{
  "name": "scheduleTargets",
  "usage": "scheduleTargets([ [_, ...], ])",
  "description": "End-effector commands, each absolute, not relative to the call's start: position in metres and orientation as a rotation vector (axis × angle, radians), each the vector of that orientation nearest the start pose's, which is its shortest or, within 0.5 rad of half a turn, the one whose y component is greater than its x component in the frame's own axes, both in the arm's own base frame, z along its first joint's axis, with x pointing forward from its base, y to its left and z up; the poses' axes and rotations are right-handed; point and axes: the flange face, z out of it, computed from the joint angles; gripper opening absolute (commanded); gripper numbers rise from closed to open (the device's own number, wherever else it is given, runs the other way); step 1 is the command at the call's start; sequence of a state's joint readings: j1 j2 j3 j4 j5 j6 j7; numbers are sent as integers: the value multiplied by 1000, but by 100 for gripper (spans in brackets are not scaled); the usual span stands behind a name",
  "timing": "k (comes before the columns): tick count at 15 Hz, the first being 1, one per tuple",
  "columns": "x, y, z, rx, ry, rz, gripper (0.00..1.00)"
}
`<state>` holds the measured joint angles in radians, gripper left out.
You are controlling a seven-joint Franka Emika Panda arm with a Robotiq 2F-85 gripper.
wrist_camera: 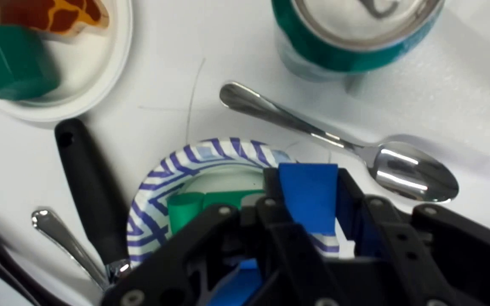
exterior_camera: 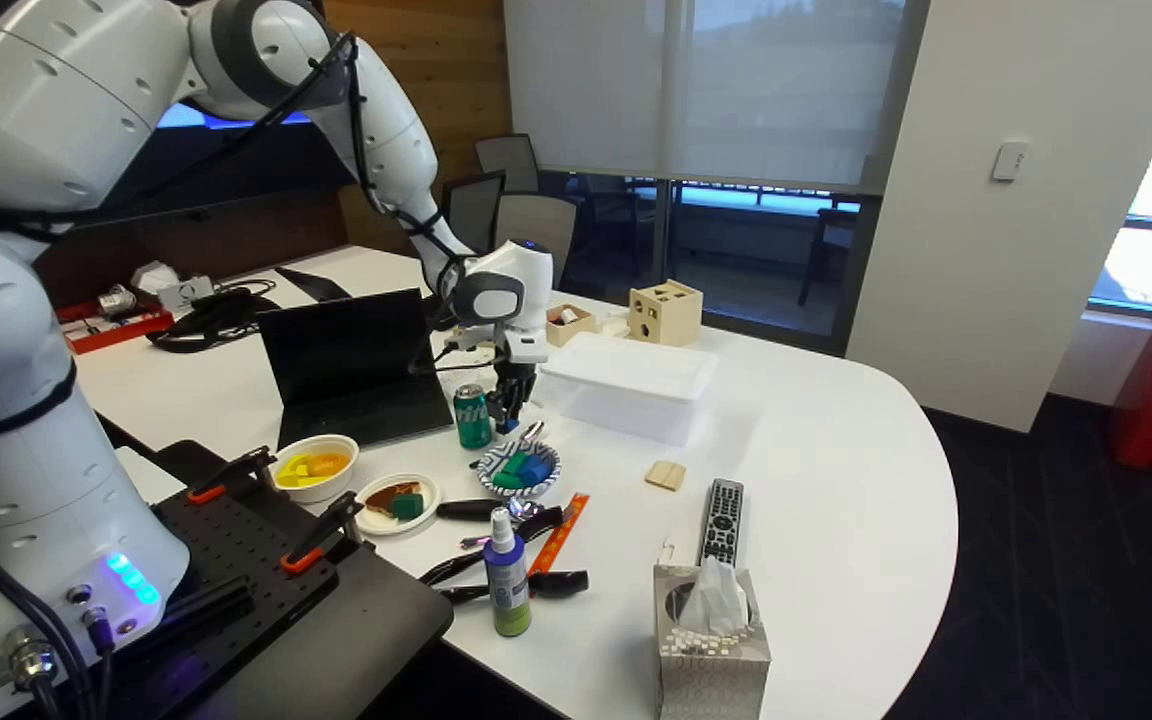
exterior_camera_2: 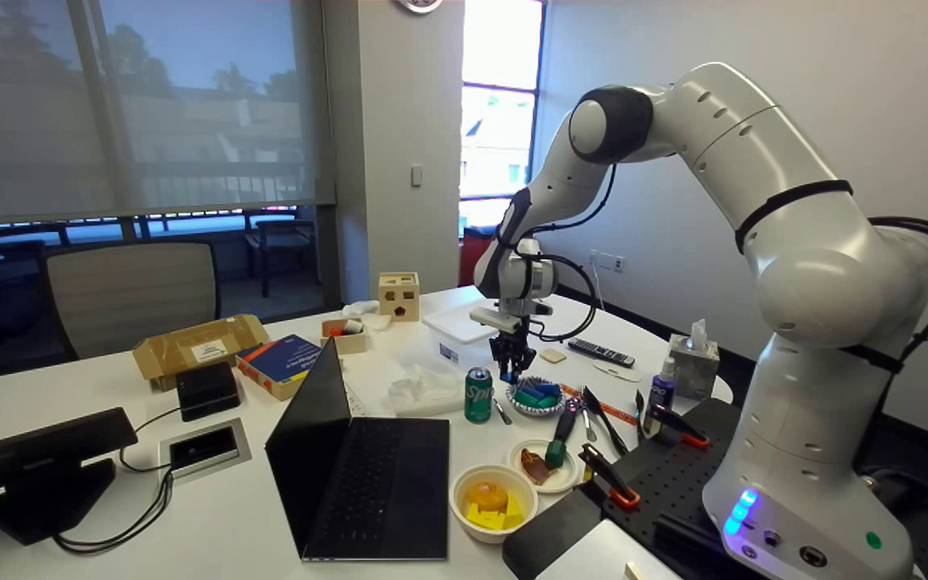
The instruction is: Put one blue block on the white plate.
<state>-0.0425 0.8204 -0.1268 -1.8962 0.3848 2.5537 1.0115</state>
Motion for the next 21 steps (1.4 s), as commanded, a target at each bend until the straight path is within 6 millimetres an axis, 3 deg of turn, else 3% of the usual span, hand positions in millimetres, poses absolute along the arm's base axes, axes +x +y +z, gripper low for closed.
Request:
scheduleTargets([
  [1,558,-81,76,-2220,2106,398,8],
  [6,507,-48,55,-2088,2194,548,8],
  [11,466,-44,33,-1973,2331,595,8],
  [21,445,-59,18,-1922,2450,611,8],
])
